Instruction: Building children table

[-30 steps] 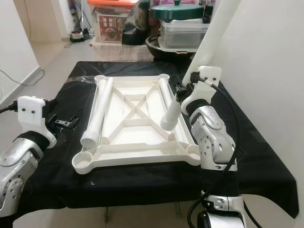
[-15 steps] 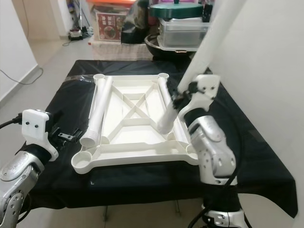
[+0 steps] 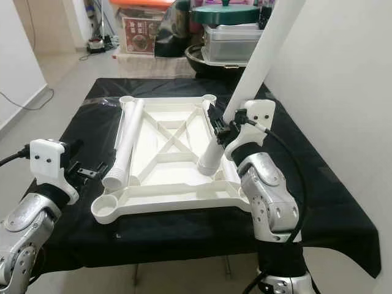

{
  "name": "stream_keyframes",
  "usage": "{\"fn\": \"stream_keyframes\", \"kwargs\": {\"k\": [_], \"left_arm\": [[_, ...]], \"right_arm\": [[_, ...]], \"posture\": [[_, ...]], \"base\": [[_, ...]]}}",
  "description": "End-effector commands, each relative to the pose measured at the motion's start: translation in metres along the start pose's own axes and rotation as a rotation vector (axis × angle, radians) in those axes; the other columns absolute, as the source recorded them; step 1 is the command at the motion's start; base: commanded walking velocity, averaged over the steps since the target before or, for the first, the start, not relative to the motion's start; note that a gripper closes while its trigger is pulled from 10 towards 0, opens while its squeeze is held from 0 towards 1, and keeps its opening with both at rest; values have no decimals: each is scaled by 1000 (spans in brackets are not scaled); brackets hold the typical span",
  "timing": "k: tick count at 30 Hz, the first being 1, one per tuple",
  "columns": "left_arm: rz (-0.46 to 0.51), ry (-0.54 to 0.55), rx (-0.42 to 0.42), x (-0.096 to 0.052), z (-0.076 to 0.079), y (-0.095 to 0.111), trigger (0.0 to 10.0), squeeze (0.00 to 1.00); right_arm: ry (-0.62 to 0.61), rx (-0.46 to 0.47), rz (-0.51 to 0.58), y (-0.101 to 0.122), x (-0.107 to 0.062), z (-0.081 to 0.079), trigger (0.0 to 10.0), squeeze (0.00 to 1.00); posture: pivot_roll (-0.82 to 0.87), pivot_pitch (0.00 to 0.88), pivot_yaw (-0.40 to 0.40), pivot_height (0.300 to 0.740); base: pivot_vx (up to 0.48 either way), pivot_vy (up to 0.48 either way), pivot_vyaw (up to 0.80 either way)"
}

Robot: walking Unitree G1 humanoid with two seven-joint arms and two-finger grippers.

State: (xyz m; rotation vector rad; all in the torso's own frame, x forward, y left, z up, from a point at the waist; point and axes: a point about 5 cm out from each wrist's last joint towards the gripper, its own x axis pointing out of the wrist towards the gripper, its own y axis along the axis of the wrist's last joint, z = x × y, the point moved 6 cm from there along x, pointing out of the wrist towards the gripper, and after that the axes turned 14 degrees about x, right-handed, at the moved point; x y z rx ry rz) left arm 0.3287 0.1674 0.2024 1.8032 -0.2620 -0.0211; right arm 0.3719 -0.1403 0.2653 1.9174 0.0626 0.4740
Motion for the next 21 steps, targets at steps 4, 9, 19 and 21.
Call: {"fn": "stream_keyframes", "kwargs": {"k": [4, 9, 19, 21], "left_arm": [[21, 9, -19, 2, -1, 3, 10000, 0], [9, 52, -60, 3, -10, 2, 10000, 0], [-7, 21, -78, 4, -5, -4, 10000, 0], [-8, 22, -74, 4, -6, -4, 10000, 0]], "right_arm": [[3, -18, 25, 4, 1, -1, 10000, 0], [-2, -18, 31, 5, 2, -1, 10000, 0], [-27, -4, 38, 3, 1, 2, 10000, 0], [-27, -9, 41, 3, 1, 2, 10000, 0]], "posture": [[17, 0, -57, 740], [17, 0, -57, 740], [12, 0, -46, 740], [12, 0, -46, 740]], "base": [[0, -480, 0], [0, -96, 0], [0, 91, -534], [0, 480, -288]]}}
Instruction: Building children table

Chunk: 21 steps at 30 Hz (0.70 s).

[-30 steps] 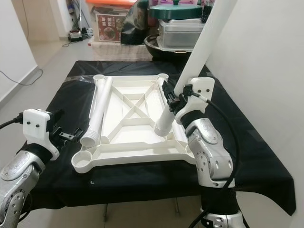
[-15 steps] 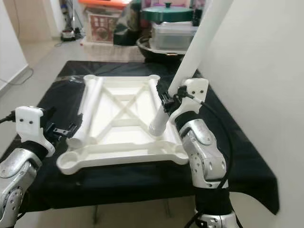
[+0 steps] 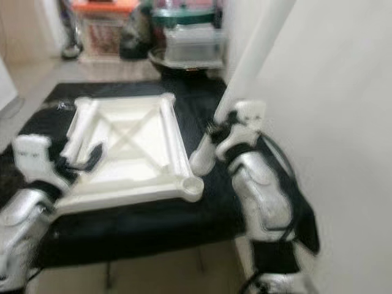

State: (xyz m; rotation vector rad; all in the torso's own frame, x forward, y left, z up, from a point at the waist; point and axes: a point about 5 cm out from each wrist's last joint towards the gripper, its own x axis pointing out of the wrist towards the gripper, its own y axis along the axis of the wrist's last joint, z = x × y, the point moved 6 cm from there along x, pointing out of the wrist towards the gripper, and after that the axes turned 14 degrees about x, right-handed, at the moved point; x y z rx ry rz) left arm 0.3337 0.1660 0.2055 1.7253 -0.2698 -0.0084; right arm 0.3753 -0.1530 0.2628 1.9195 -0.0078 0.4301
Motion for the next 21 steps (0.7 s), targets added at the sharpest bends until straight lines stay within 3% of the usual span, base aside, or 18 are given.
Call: {"fn": "stream_keyframes", "kwargs": {"k": [1, 4, 21], "left_arm": [[-29, 15, 5, -1, -7, -7, 10000, 0], [-20, 18, 15, 1, -9, -5, 10000, 0], [44, 48, -5, 5, -20, 6, 10000, 0]], "right_arm": [[37, 2, 16, 1, 1, -11, 10000, 0], [38, 1, 16, 1, 2, -11, 10000, 0], [51, -24, 21, -3, 2, -17, 10000, 0]], "posture": [[12, 0, -46, 740], [11, 0, -47, 740], [21, 0, -41, 740]], "base": [[0, 480, 0], [0, 466, 0], [30, 0, 0]]}}
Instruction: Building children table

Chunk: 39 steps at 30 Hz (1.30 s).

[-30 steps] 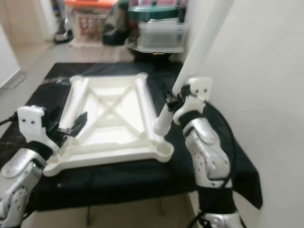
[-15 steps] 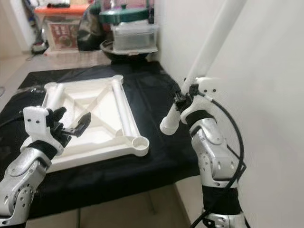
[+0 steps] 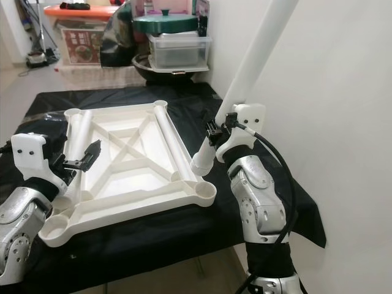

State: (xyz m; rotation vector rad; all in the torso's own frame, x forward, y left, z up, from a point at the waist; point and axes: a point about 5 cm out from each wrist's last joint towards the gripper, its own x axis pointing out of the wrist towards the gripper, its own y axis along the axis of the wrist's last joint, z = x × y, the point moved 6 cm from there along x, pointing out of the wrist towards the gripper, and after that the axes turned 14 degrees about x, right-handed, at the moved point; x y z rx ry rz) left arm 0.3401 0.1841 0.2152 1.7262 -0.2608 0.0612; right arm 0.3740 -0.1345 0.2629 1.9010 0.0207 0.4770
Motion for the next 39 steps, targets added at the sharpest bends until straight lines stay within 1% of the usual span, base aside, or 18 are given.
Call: {"fn": "stream_keyframes", "kwargs": {"k": [1, 9, 14, 19, 24, 28, 31, 37, 39], "left_arm": [[10, -4, -13, 1, 0, 1, 10000, 0], [33, -35, -37, 2, 8, 5, 10000, 0], [35, -44, -39, 1, 10, 6, 10000, 0], [37, -58, -60, 1, 14, 6, 10000, 0], [45, -62, -57, 1, 15, 6, 10000, 0], [44, -76, -63, 2, 18, 5, 10000, 0], [39, -85, -35, 1, 20, 3, 10000, 0], [57, -92, -57, 2, 22, 5, 10000, 0], [52, -104, -57, 1, 24, 5, 10000, 0]], "right_arm": [[3, -17, 19, 4, -1, 0, 10000, 0], [10, -26, 22, 3, 1, -1, 10000, 0], [11, -29, 22, 4, 1, 0, 10000, 0], [12, -32, 23, 5, 2, 1, 10000, 0], [12, -34, 23, 5, 3, 1, 10000, 0], [10, -34, 25, 6, 3, 2, 10000, 0], [8, -32, 25, 6, 2, 3, 10000, 0], [3, -27, 24, 6, 2, 4, 10000, 0], [-1, -11, 19, 6, 2, 5, 10000, 0]], "posture": [[21, 0, -41, 740], [21, 0, -44, 740], [20, 0, -45, 740], [15, 0, -46, 740], [12, 0, -46, 740], [7, 0, -45, 740], [3, 0, -44, 740], [0, 0, -43, 740], [0, 0, -45, 740]], "base": [[255, 0, 0], [258, 0, 0], [252, 0, 0], [0, 0, 0], [0, 0, 0], [0, 0, 0], [0, 0, 0], [0, 0, 0], [0, 0, 0]]}}
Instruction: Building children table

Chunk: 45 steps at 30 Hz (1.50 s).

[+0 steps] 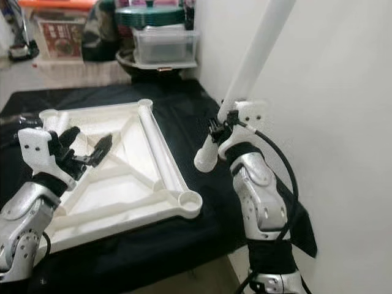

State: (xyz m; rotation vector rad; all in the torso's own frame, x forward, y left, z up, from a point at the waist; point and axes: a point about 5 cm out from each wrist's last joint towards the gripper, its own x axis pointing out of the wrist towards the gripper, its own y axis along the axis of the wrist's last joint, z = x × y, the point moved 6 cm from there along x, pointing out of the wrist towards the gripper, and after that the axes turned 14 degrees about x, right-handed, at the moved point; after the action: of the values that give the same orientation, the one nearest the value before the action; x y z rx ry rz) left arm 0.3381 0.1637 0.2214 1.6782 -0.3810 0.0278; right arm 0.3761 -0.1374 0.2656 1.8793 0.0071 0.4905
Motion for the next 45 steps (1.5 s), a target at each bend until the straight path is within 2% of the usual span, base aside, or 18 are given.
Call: {"fn": "stream_keyframes", "kwargs": {"k": [1, 6, 10, 14, 19, 22, 23, 27, 34, 45], "left_arm": [[-14, -19, -12, -1, 6, -5, 10000, 0], [-13, -21, -12, -2, 6, -5, 10000, 0], [-10, -21, -36, -3, 6, -6, 10000, 0], [-30, -35, -26, -4, 8, -9, 10000, 0], [-28, -35, -9, -2, 7, -9, 10000, 0], [-23, -38, -9, -2, 7, -8, 10000, 0], [-27, -37, -16, -2, 7, -9, 10000, 0], [-29, -38, -16, -2, 7, -9, 10000, 0], [-30, -8, 29, -1, 0, -10, 10000, 0], [-49, 4, 57, 0, 2, -15, 10000, 0]], "right_arm": [[-9, 20, 3, 2, 0, 2, 10000, 0], [-7, 20, 4, 2, 0, 2, 10000, 0], [-8, 25, -3, 0, 0, 2, 10000, 0], [0, 35, -6, -1, 0, 1, 10000, 0], [8, 17, 6, 1, 0, -1, 10000, 0], [6, 28, -2, 0, 0, -1, 10000, 0], [6, 58, -8, -2, 0, -2, 10000, 0], [5, 61, -9, -2, 0, -2, 10000, 0], [11, 34, 4, -3, 0, -4, 10000, 0], [66, 22, -22, -7, 3, -11, 10000, 0]], "posture": [[0, 0, -45, 740], [1, 0, -47, 740], [1, 0, -47, 740], [1, 0, -47, 740], [1, 0, -47, 740], [0, 0, -42, 740], [1, 0, -41, 740], [1, 0, -41, 740], [15, 0, -46, 740], [13, 0, -51, 740]], "base": [[0, 0, -800], [0, 0, -715], [0, 0, 0], [0, 284, -800], [0, 192, 0], [0, 0, 0], [0, 0, -800], [0, 0, -800], [0, 250, 0], [0, 0, 0]]}}
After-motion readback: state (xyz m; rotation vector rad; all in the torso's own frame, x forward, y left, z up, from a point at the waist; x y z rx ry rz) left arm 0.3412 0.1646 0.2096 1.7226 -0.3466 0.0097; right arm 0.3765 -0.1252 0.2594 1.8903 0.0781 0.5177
